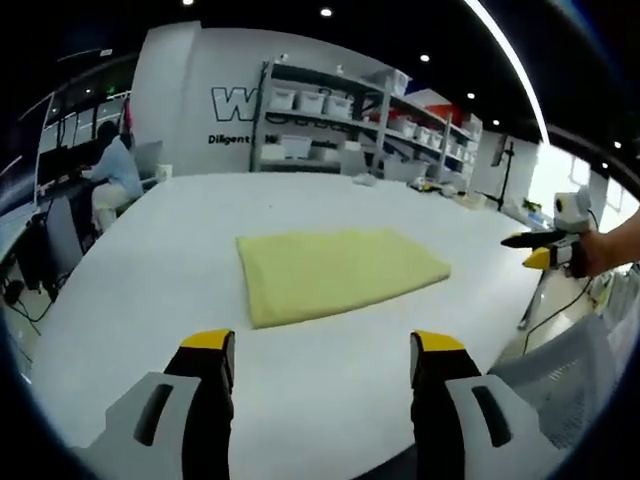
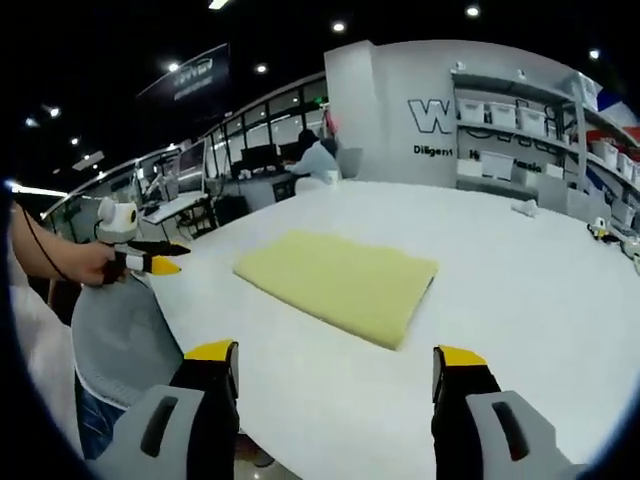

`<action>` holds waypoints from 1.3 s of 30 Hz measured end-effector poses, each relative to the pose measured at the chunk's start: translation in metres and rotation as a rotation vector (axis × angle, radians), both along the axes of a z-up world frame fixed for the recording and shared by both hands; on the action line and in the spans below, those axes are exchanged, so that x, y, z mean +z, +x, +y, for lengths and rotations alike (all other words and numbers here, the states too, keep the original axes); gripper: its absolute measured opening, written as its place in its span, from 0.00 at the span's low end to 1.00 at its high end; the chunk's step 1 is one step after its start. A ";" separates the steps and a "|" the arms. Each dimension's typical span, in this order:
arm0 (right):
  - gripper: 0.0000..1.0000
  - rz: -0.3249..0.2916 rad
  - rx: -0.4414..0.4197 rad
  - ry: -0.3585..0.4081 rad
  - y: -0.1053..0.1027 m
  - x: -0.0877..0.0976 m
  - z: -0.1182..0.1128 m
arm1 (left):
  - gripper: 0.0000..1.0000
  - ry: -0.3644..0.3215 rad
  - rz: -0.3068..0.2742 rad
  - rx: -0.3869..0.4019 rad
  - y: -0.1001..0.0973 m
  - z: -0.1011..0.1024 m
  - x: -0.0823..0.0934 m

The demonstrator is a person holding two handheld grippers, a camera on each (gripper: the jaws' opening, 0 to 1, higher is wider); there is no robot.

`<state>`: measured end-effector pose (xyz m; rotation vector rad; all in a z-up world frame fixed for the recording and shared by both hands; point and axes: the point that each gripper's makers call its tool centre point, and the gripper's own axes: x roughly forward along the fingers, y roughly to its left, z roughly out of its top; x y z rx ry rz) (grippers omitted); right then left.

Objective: Fold the garment on the visible template until the final outline fits inside the template.

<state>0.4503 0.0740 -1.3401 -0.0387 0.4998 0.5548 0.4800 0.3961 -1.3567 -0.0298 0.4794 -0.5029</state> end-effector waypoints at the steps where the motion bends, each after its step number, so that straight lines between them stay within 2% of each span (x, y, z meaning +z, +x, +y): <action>1: 0.78 -0.002 -0.004 0.000 0.000 0.001 0.000 | 0.69 -0.006 0.002 0.006 0.000 0.002 0.000; 6: 0.80 -0.018 -0.014 0.014 -0.004 0.007 0.000 | 0.69 -0.034 -0.017 0.044 0.003 0.010 0.008; 11: 0.82 -0.017 -0.030 0.029 -0.005 0.009 -0.001 | 0.69 -0.037 -0.014 0.047 0.003 0.010 0.008; 22: 0.84 -0.012 -0.040 0.036 -0.007 0.015 -0.002 | 0.69 -0.044 -0.013 0.037 0.003 0.008 0.007; 39: 0.86 -0.006 -0.052 0.053 -0.001 0.011 0.004 | 0.71 -0.035 -0.006 0.021 0.002 0.005 0.004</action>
